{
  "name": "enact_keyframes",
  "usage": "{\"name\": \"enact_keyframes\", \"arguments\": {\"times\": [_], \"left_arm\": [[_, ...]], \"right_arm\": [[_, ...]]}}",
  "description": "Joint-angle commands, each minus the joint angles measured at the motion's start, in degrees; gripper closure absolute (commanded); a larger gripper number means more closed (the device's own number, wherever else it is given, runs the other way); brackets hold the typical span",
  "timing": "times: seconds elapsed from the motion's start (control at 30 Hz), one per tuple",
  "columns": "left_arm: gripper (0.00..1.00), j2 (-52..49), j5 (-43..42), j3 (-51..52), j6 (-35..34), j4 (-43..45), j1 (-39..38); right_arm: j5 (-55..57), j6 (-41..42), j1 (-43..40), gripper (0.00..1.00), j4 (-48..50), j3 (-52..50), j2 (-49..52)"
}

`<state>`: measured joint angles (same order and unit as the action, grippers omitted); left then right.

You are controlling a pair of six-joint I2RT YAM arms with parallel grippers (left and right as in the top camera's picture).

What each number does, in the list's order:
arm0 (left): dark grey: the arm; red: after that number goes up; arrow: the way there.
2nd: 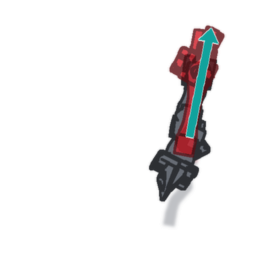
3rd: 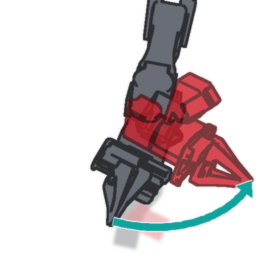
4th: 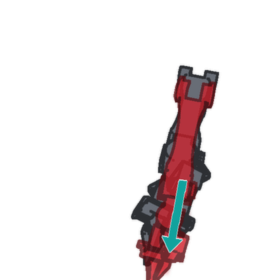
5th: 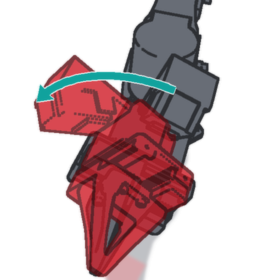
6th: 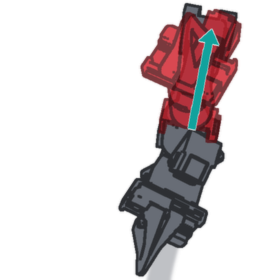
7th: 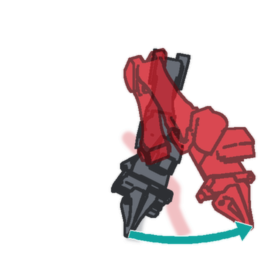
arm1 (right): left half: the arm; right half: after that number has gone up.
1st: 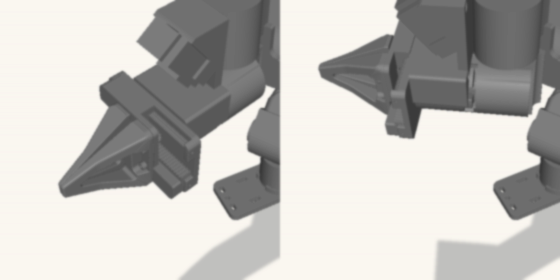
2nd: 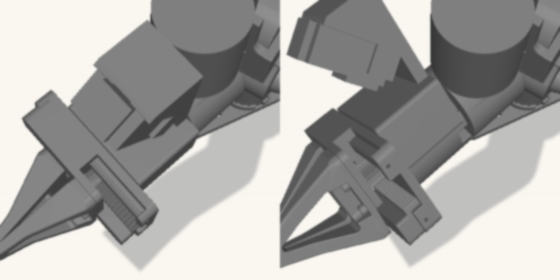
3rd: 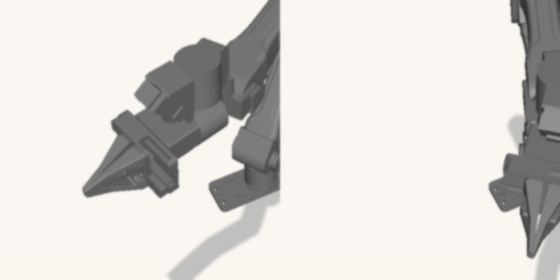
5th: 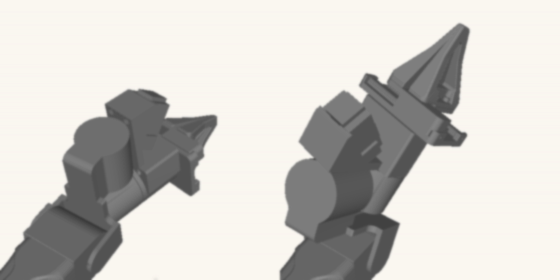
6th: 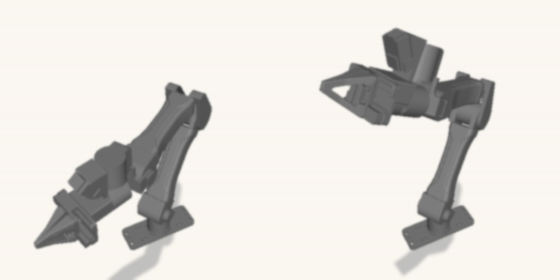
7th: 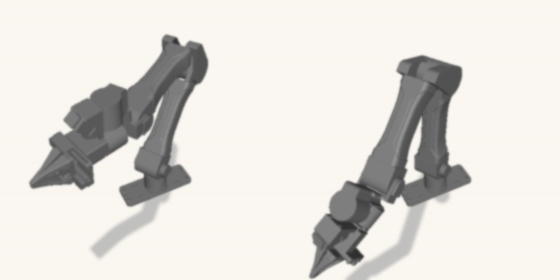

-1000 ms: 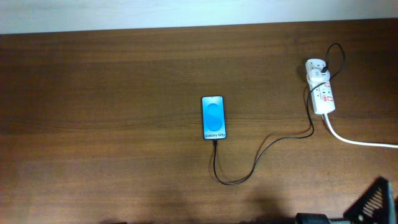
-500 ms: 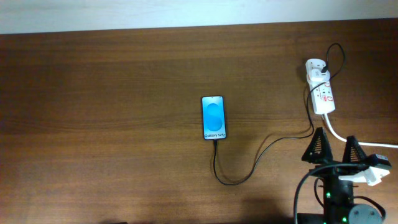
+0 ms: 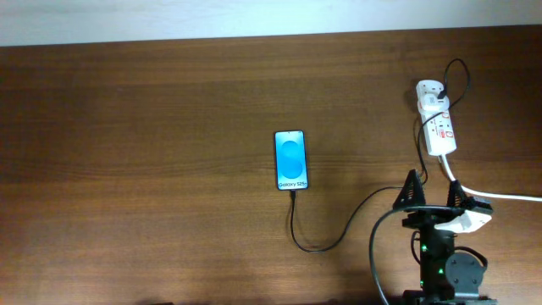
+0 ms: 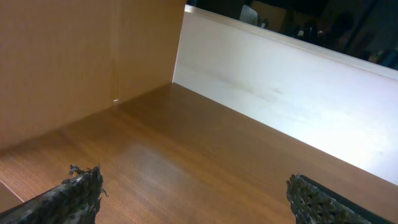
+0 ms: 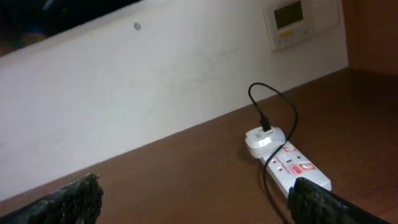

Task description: Plug charger to phone and switch on socket

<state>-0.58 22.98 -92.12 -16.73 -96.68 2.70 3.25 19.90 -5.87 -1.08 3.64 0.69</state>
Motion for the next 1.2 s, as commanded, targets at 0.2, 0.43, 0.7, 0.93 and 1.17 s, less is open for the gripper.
{"name": "enact_keyframes", "arguments": {"times": [0.2, 0.43, 0.7, 0.93, 1.17], "left_arm": [[0.01, 0.1, 0.4, -0.2, -0.3, 0.0, 0.2], [0.01, 0.1, 0.4, -0.2, -0.3, 0.0, 0.2], [0.01, 0.1, 0.4, -0.2, -0.3, 0.0, 0.2], [0.01, 0.1, 0.4, -0.2, -0.3, 0.0, 0.2], [0.01, 0.1, 0.4, -0.2, -0.3, 0.0, 0.2]], "right_arm": [[0.4, -9.2, -0.2, 0.01, 0.7, -3.3, -0.4], [0.0, -10.7, -0.2, 0.01, -3.4, -3.3, -0.4], [-0.2, -15.3, -0.2, 0.01, -3.4, -3.3, -0.4], [-1.1, -21.2, -0.2, 0.01, -3.4, -3.3, -0.4], [-1.0, -21.2, -0.2, 0.01, -3.4, -3.3, -0.4]]}}
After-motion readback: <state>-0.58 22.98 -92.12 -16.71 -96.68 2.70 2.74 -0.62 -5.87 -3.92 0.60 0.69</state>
